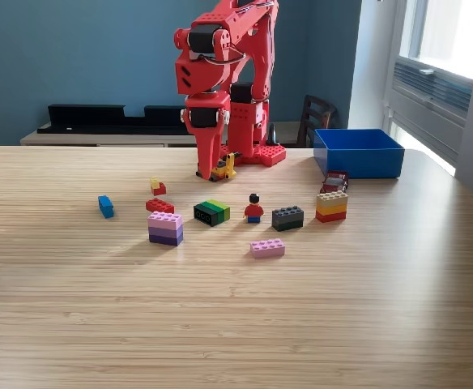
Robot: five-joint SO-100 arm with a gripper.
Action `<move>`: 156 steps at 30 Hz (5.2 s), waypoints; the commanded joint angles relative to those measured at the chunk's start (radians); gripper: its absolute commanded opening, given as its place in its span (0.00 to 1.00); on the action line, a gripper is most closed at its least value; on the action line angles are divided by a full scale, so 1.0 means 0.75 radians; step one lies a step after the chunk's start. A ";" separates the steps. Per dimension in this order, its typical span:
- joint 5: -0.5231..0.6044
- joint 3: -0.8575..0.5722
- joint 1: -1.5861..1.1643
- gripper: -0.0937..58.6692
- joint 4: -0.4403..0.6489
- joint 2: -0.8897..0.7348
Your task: Grasp a lego block and put it in the bin.
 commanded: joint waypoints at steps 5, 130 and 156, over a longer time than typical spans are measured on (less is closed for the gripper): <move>0.061 0.014 -0.008 0.39 -0.008 0.018; 0.380 -0.235 -0.342 0.48 -0.335 0.010; 0.479 -0.270 -0.219 0.52 -0.444 0.006</move>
